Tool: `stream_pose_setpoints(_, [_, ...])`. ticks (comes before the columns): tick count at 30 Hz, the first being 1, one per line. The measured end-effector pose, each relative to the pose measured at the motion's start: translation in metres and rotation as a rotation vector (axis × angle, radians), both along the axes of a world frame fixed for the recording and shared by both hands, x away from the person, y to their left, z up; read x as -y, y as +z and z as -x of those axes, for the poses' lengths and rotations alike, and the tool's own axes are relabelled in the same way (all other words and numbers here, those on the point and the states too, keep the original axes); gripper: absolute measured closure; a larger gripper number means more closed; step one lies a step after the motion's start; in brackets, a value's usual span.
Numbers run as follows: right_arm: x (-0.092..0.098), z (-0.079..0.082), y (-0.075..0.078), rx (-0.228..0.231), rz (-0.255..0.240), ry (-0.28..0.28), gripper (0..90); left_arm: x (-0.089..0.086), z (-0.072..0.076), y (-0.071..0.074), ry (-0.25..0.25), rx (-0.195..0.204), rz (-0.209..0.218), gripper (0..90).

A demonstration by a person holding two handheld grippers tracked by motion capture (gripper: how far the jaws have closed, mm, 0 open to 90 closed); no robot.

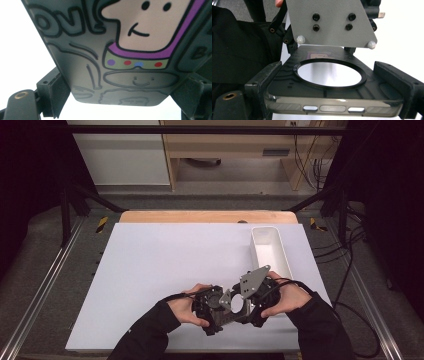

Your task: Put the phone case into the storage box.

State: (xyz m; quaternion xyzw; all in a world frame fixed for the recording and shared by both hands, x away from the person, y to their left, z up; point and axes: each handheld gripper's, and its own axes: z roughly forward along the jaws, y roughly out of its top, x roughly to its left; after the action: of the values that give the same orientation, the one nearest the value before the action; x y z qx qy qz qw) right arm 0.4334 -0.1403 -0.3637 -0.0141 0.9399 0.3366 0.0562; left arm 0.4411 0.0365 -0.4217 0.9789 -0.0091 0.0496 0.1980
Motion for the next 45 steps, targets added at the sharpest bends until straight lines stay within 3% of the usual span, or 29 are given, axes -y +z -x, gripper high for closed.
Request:
stream_pose_setpoints(5, [0.001,-0.001,0.001,0.002,-0.011,-0.014,10.8,-0.001,0.000,0.001,0.009,-0.005,0.017,11.5])
stream_pose_setpoints(11, [-0.001,0.000,-0.001,-0.002,-0.004,-0.020,3.9,-0.005,-0.001,0.002,0.020,-0.002,0.038,11.5])
stream_pose_setpoints(26, [0.018,0.001,0.014,0.022,-0.197,-0.075,1.2,-0.028,-0.001,-0.001,0.080,-0.002,0.121,11.4])
stream_pose_setpoints(38, [0.033,0.004,0.003,0.028,-0.280,-0.116,1.5,-0.049,0.001,-0.003,0.131,0.010,0.293,11.3])
stream_pose_setpoints(45, [0.036,0.007,-0.005,0.021,-0.319,-0.127,1.8,-0.057,0.006,-0.008,0.146,-0.011,0.373,11.3])
